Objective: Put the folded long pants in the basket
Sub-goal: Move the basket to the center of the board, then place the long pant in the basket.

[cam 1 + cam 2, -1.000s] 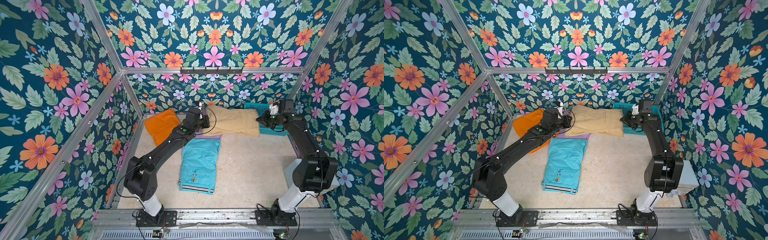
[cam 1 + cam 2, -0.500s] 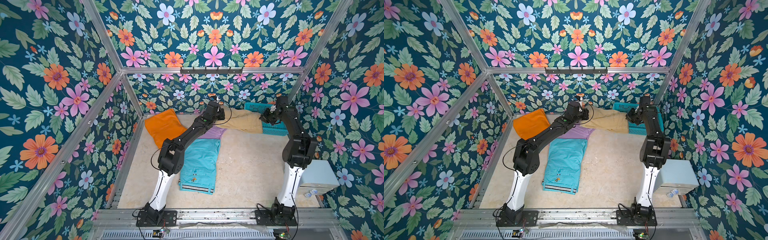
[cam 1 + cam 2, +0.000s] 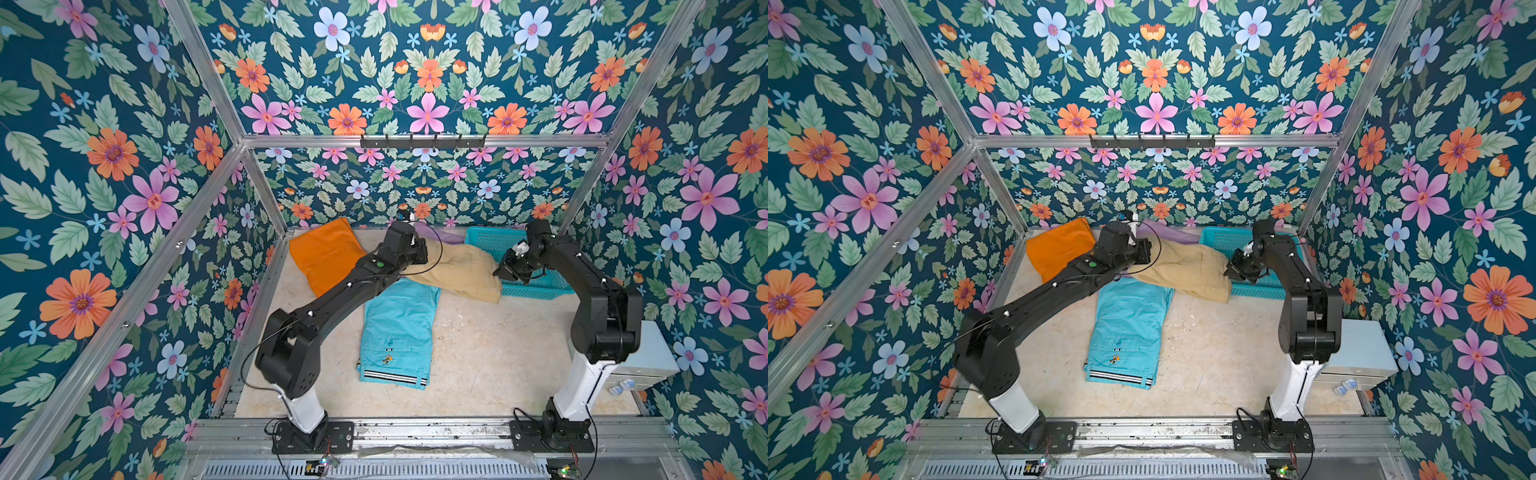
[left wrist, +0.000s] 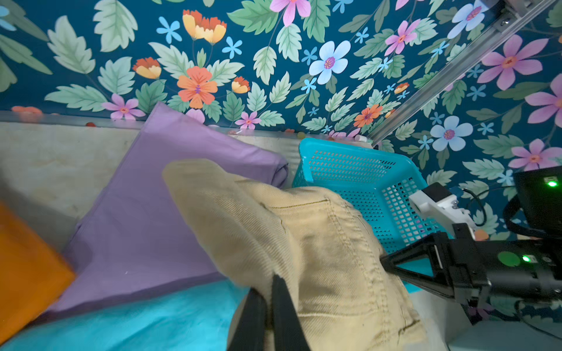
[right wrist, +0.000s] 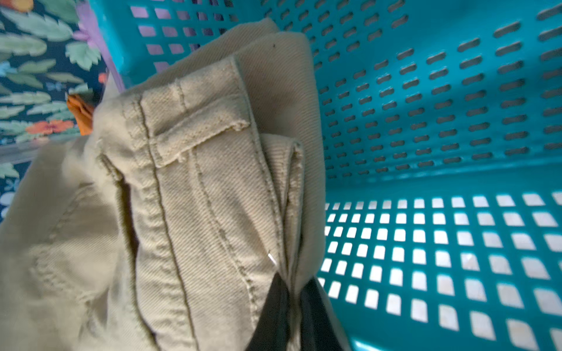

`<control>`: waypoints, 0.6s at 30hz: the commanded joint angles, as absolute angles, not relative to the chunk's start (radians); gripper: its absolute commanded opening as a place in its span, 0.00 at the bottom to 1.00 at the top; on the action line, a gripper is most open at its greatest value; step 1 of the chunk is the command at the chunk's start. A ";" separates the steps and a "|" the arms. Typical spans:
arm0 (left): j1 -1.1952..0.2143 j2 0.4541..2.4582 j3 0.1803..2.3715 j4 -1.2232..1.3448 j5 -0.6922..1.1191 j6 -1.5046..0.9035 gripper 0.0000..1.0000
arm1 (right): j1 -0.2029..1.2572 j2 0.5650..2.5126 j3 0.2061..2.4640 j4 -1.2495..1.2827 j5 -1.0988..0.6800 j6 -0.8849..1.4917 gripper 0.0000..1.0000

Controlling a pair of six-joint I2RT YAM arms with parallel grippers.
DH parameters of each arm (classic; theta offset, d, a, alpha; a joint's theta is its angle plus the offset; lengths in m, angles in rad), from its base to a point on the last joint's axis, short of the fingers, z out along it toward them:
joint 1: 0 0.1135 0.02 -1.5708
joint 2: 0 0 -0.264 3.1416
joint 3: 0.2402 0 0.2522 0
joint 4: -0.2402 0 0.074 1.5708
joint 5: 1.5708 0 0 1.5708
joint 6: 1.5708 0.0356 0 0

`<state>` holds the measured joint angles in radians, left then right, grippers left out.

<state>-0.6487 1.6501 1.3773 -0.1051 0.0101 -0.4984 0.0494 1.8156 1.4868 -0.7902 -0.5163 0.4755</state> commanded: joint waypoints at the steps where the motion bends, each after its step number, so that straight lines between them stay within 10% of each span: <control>1: -0.650 1.576 1.327 -0.107 0.010 -0.523 0.00 | 0.036 1.740 1.467 -0.736 -0.525 0.482 0.00; 18: -0.719 2.099 2.015 -0.106 0.094 -0.465 0.00 | -0.169 1.760 1.761 -0.851 -0.357 0.412 0.00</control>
